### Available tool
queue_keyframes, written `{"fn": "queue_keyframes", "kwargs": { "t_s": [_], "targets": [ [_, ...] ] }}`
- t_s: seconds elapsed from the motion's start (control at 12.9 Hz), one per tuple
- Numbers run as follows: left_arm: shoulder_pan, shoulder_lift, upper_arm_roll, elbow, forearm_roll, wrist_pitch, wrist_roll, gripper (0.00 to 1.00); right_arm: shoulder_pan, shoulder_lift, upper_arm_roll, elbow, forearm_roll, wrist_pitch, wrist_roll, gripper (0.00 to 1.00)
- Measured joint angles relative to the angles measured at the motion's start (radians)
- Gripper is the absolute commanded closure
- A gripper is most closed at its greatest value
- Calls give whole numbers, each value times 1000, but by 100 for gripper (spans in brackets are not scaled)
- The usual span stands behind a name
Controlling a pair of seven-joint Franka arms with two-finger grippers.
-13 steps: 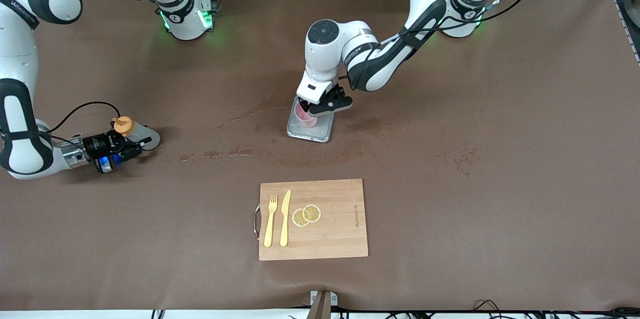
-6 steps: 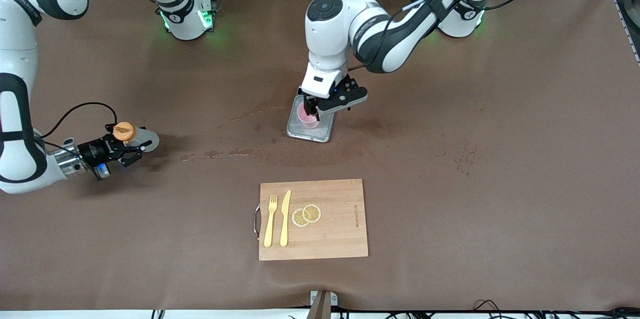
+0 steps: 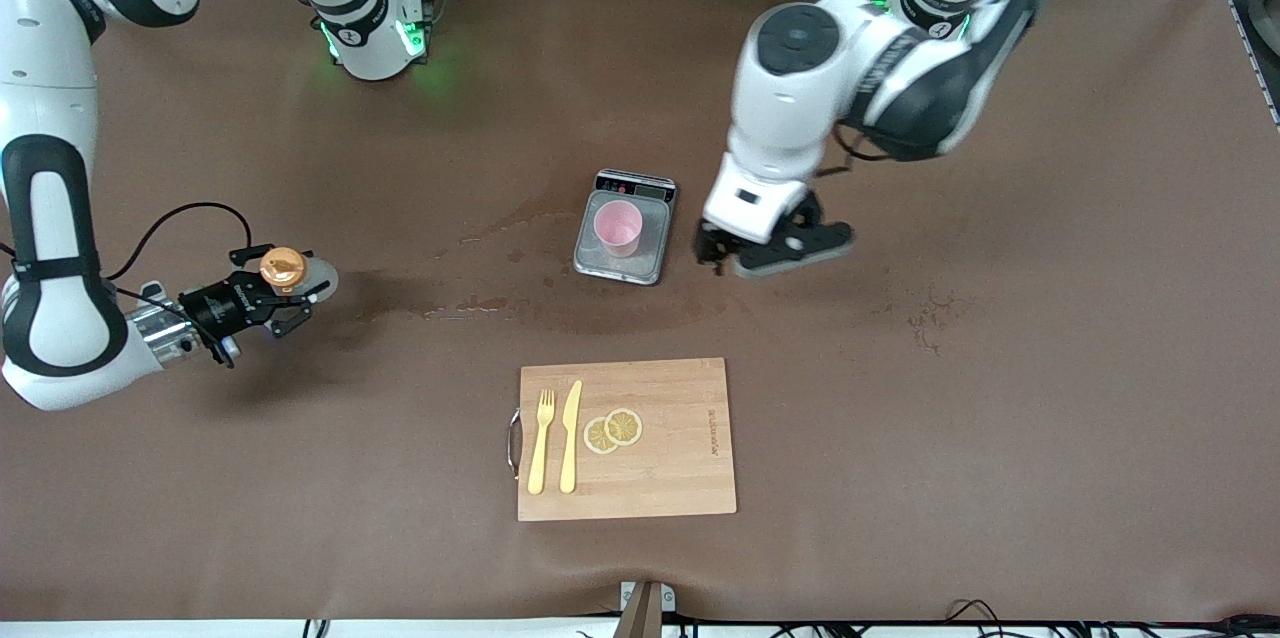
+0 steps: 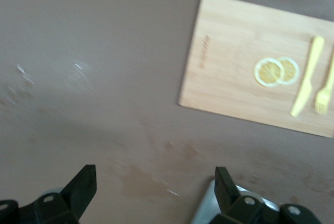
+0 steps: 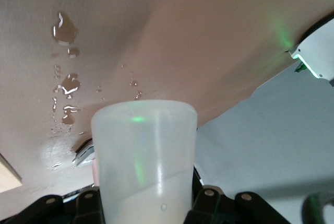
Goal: Add sauce to pink cup with both arms
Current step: 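Release the cup and lift the left gripper while the right gripper lifts the bottle, then move the white bottle over the pink cup with the right gripper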
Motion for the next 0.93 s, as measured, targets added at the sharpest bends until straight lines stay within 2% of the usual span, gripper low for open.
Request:
{"fn": "queue_keyframes", "kwargs": {
  "t_s": [0.16, 0.39, 0.62, 0.93],
  "targets": [
    [79, -7, 0, 43, -15, -60, 155, 0, 54, -38, 1, 4, -42, -1, 68, 53],
    [193, -10, 1, 84, -35, -115, 375, 0, 141, -85, 1, 15, -167, -1, 136, 53],
    [283, -34, 0, 98, -58, -157, 492, 0, 239, -113, 2, 43, -268, -2, 280, 53],
    [353, -91, -1, 100, -133, -211, 534, 0, 393, -130, 2, 69, -290, -2, 514, 54]
  ]
}}
